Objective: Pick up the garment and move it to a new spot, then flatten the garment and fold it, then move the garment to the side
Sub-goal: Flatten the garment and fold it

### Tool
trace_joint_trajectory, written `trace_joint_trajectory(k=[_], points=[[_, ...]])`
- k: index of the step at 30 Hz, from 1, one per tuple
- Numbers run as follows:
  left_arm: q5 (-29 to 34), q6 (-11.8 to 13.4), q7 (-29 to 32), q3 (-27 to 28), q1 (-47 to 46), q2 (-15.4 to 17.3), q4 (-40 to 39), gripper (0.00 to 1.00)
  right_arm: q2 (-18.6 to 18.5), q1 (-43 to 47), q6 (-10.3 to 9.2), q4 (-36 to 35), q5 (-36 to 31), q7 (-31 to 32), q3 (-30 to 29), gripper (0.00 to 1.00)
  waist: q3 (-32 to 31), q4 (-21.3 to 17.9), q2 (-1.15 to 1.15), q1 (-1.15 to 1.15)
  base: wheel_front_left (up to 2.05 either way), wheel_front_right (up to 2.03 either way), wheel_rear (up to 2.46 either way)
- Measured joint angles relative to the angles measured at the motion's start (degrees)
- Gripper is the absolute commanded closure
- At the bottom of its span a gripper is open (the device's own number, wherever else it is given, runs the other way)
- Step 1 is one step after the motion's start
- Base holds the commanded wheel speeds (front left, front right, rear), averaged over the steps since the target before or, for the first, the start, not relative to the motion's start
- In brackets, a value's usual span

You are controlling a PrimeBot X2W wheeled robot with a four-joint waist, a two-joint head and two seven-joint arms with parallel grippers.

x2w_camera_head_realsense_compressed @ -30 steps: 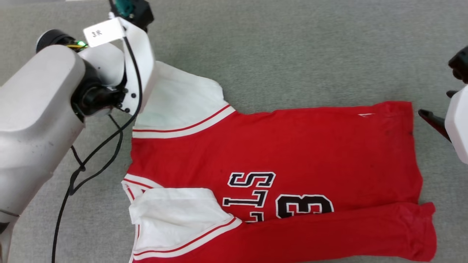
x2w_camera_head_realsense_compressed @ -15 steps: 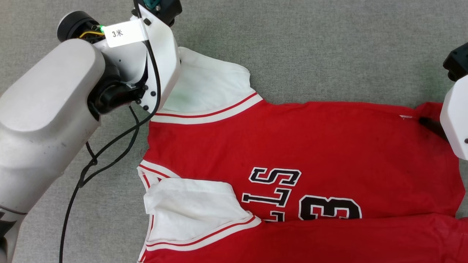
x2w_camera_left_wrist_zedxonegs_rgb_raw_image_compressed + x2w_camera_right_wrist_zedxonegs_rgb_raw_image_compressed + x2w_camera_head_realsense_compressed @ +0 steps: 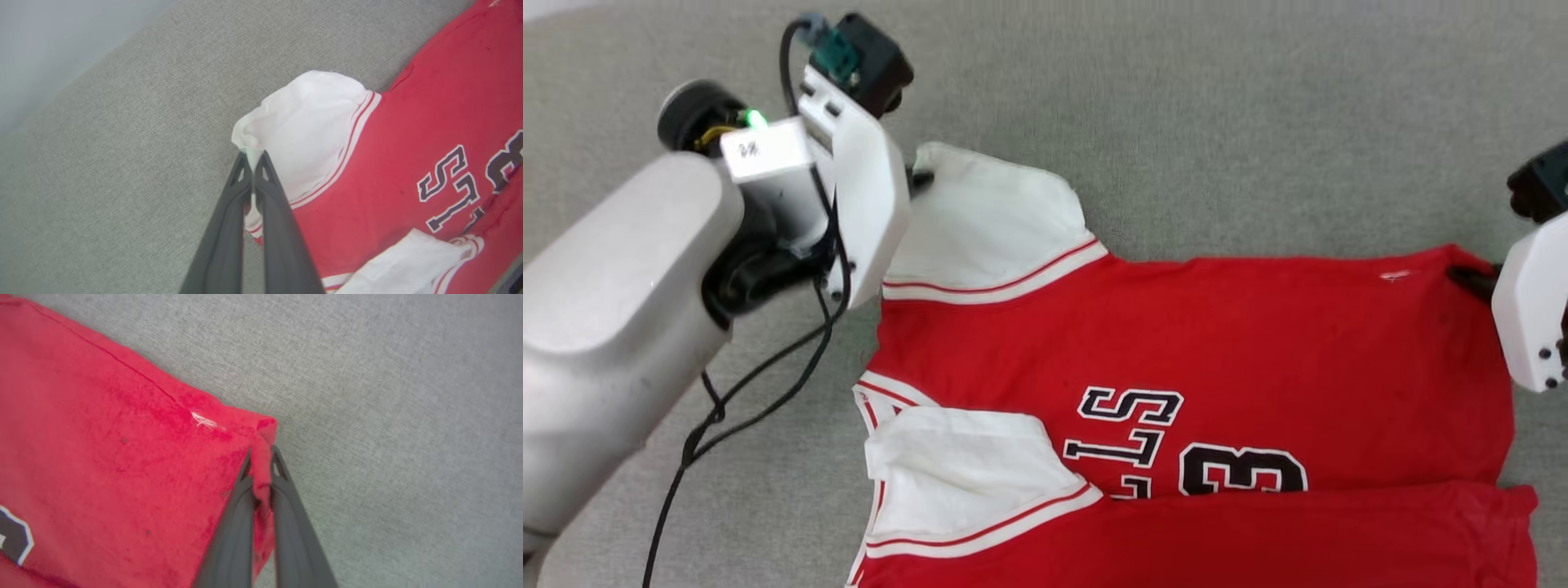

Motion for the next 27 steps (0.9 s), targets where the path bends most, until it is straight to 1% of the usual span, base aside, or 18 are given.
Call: trace_joint_trajectory(k=[3, 6, 10, 17, 22, 27], points=[[-0.55, 0.36, -0.82, -0.33, 3.35, 1.68, -2.63, 1.00, -0.65, 2.64, 0.00, -0.51, 0.68, -3.16, 0.12, 1.00, -2.74, 0.11, 0.00, 0.00, 0.00, 0.00, 0.00], [-1.09, 1.24, -1.35, -0.85, 6.90, 3.50, -5.55, 1.00, -1.37, 5.65, 0.00, -1.07, 1.38, -5.67, -0.01, 1.00, -5.53, 0.27, 0.00, 0.00, 0.00, 0.00, 0.00], [-1.77, 2.97, -2.24, -1.68, 11.77, 6.27, -10.14, 1.00, -2.45, 9.76, 0.00, -2.19, 1.71, -7.95, -0.38, 1.00, -8.93, 0.41, 0.00, 0.00, 0.00, 0.00, 0.00], [-3.41, 6.61, -4.04, -3.67, 21.73, 10.91, -17.01, 1.00, -2.78, 19.09, 0.00, -4.27, 2.65, -10.45, -1.97, 1.00, -13.35, 0.36, 0.00, -0.01, 0.00, 0.00, 0.00], [-5.06, 8.89, -6.30, -5.16, 28.80, 12.73, -19.71, 1.00, -2.37, 24.64, 0.00, -4.38, 2.67, -11.00, -2.99, 1.00, -14.68, -0.06, 0.00, -0.01, 0.00, 0.00, 0.00], [-5.24, 10.55, -7.83, -7.17, 33.80, 12.92, -19.85, 1.00, -1.15, 29.27, 0.00, -4.11, 3.27, -12.11, -4.15, 1.00, -14.42, 0.07, 0.00, -0.01, 0.00, 0.00, 0.00]])
